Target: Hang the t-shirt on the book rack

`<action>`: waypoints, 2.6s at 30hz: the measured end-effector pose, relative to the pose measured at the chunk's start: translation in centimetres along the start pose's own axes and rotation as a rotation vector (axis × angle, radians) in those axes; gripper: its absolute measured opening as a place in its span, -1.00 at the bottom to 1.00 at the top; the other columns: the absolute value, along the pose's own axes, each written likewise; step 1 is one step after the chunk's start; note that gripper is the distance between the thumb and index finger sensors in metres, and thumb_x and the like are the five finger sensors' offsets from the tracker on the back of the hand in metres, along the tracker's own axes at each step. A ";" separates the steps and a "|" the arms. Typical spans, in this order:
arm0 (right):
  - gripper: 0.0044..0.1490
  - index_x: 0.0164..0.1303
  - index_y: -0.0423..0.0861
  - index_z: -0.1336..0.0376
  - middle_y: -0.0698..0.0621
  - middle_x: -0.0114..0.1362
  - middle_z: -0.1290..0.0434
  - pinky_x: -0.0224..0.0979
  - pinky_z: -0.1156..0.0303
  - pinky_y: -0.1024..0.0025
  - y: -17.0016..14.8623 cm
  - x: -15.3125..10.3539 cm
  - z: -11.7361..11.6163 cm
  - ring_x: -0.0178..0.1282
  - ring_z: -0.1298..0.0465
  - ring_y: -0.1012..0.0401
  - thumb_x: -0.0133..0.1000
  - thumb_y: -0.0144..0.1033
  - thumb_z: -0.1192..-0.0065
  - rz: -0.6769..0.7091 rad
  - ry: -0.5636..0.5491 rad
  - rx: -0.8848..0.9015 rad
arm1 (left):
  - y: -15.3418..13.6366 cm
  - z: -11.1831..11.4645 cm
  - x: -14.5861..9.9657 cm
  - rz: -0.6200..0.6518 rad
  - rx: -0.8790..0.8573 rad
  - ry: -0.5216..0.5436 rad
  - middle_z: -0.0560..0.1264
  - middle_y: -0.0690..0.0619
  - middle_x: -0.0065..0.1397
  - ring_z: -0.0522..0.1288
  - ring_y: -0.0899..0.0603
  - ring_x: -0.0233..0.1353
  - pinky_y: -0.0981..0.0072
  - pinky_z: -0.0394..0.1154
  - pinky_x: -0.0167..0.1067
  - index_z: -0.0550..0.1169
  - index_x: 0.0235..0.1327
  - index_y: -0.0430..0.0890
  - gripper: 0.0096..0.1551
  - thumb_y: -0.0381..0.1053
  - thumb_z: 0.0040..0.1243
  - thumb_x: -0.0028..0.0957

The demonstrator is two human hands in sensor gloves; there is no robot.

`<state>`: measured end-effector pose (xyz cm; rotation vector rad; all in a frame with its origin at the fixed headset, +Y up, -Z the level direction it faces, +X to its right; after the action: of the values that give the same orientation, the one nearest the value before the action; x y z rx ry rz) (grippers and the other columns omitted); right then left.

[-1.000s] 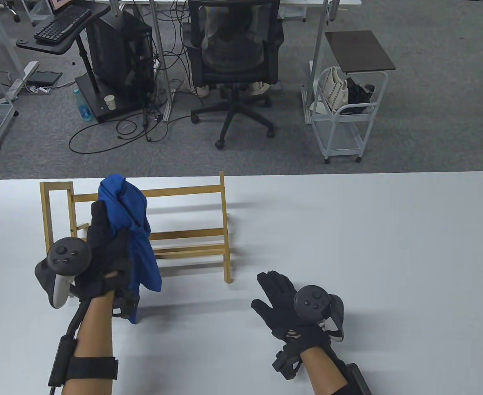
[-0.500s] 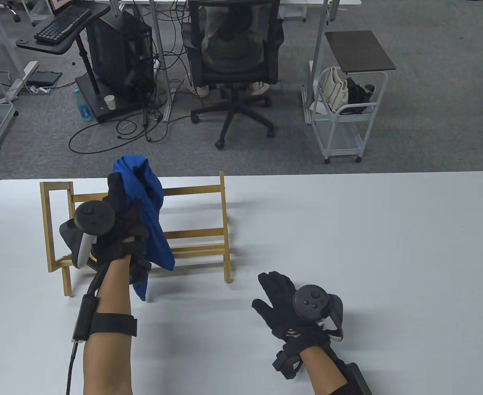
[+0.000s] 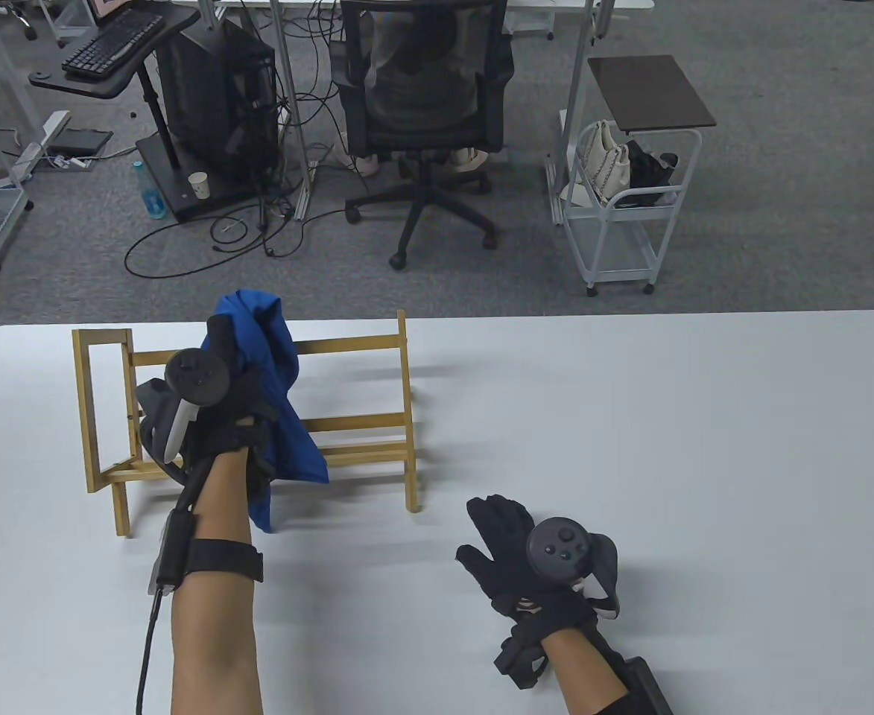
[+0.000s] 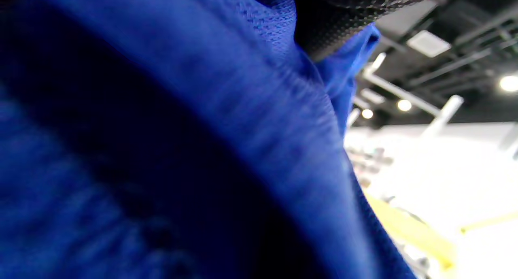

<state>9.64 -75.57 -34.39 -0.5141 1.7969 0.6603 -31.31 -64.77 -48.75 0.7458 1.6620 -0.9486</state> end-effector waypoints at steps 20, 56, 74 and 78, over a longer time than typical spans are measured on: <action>-0.16 0.72 0.01 0.01 -0.26 0.73 0.06 0.54 0.10 -0.46 -0.2 0.0 -0.4 0.71 0.13 -0.25 0.28 -0.04 -0.24 -0.025 0.011 -0.010 | -0.6 3.0 1.2 -0.085 0.231 -0.101 0.15 -0.10 0.77 0.44 -0.24 0.60 -0.10 0.44 0.49 -0.31 0.73 0.29 -0.11 0.24 -0.02 0.53; -0.18 0.71 0.00 -0.01 -0.26 0.73 0.06 0.55 0.11 -0.45 0.1 0.7 1.3 0.71 0.14 -0.28 0.28 -0.05 -0.24 -0.030 -0.054 0.007 | 0.6 -0.2 -4.6 0.104 0.288 -0.139 0.07 -0.12 0.85 0.18 -0.36 0.80 -0.35 0.26 0.55 -0.13 0.82 0.22 -0.20 0.39 -0.14 0.48; -0.19 0.70 -0.01 -0.03 -0.25 0.73 0.05 0.56 0.13 -0.44 2.1 1.7 5.1 0.71 0.15 -0.26 0.28 -0.08 -0.25 -0.068 -0.151 -0.041 | 2.1 0.6 -11.0 0.305 0.320 -0.186 0.00 -0.14 0.87 0.01 -0.41 0.84 -0.46 0.10 0.57 -0.10 0.83 0.19 -0.18 0.41 -0.13 0.46; -0.19 0.70 -0.01 -0.03 -0.25 0.73 0.05 0.57 0.13 -0.44 3.1 1.3 6.0 0.72 0.15 -0.26 0.28 -0.08 -0.25 -0.059 -0.177 -0.081 | 1.8 0.8 -12.3 0.335 0.296 -0.193 -0.01 -0.15 0.88 -0.02 -0.42 0.84 -0.48 0.06 0.57 -0.10 0.83 0.19 -0.16 0.44 -0.13 0.45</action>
<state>11.54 -69.24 -36.52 -0.5435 1.5889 0.7178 -26.06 -64.89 -37.42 1.0586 1.1955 -0.9987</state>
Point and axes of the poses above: the tracker on the back of each hand, its own y axis roughly to the thumb side, its own x axis roughly from the wrist to the fingertips, z = x × y, the point moved 2 cm from there along x, roughly from the wrist to the fingertips
